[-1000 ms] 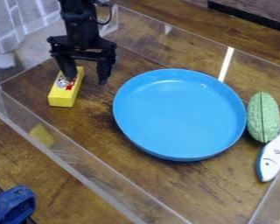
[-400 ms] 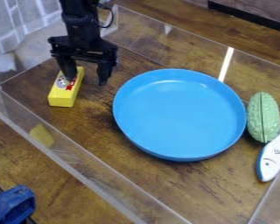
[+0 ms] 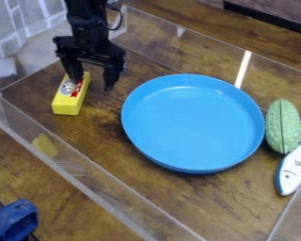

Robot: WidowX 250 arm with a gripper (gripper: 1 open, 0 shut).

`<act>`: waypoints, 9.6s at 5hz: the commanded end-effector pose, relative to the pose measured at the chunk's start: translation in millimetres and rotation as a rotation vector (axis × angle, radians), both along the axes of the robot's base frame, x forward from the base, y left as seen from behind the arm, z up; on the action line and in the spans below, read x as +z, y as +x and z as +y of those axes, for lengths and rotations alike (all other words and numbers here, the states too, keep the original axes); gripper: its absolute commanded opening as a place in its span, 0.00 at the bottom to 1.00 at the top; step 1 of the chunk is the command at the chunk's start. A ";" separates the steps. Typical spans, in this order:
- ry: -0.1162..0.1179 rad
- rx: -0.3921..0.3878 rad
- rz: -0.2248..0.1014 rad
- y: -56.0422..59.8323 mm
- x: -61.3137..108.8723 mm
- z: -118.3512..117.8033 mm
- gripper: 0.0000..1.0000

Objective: Put the yellow brick in the blue tray

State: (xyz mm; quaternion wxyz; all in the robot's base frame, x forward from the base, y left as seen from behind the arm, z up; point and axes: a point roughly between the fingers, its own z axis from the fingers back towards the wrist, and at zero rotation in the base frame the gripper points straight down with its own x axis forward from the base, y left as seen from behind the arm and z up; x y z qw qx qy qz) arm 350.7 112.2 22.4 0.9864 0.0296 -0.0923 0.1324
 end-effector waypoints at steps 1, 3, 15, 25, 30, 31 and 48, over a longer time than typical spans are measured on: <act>-0.038 -0.043 0.171 -37.8 -57.9 10.4 1.00; -0.026 -0.059 0.193 -48.7 -55.5 7.2 1.00; -0.022 -0.007 0.268 -52.0 -33.9 18.6 1.00; -0.020 -0.175 0.330 -67.5 -47.9 50.4 1.00; -0.057 -0.197 0.367 -63.6 -52.6 63.5 1.00; -0.068 -0.181 0.374 -61.2 -53.0 61.2 1.00; -0.058 -0.401 0.151 -35.2 -21.0 45.6 0.00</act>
